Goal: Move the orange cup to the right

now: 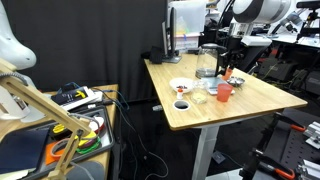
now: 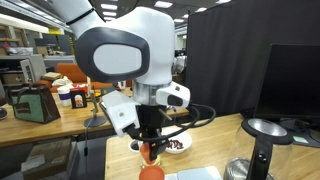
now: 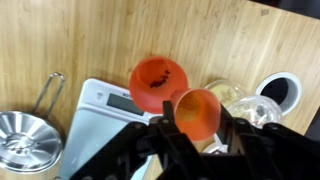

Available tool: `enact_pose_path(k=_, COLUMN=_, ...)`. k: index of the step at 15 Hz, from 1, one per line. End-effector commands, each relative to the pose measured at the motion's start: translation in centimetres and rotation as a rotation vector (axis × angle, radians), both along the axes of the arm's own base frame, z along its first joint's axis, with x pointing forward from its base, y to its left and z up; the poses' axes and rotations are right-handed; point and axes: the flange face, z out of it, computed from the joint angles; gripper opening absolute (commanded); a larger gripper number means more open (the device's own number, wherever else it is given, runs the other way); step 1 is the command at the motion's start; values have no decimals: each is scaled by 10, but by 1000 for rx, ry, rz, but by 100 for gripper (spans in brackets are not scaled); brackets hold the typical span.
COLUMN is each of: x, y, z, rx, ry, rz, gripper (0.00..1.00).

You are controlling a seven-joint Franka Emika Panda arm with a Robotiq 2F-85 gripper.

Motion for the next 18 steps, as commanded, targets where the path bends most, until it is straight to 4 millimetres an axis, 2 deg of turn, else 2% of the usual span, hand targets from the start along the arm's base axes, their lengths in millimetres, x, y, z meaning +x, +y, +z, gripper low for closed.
enact_pose_path(k=1, x=-22, y=-40, z=9, rx=-56, ry=0, rz=-133, gripper=17)
enact_pose_path(k=3, x=-39, y=-70, z=6, rx=-89, ry=27, rz=-212, gripper=17)
enact_pose_path(k=5, x=-59, y=-96, z=-7, rx=-98, ry=66, rz=-303, gripper=17)
enact_pose_path(k=9, x=-100, y=-130, z=-38, rx=-52, ry=147, rz=-476, gripper=17)
enact_pose_path(k=12, x=-119, y=-138, z=-57, rx=73, ry=189, rz=-618, gripper=17)
enact_pose_path(k=14, x=-123, y=-138, z=-63, rx=114, ry=191, rz=-679, gripper=17)
enact_pose_path(k=15, x=-123, y=-136, z=-63, rx=73, ry=189, rz=-644, gripper=17)
enact_pose_path(k=16, x=-123, y=-136, z=-65, rx=77, ry=193, rz=-649, gripper=42)
enact_pose_path(k=18, x=-123, y=-135, z=-65, rx=76, ry=193, rz=-647, gripper=42)
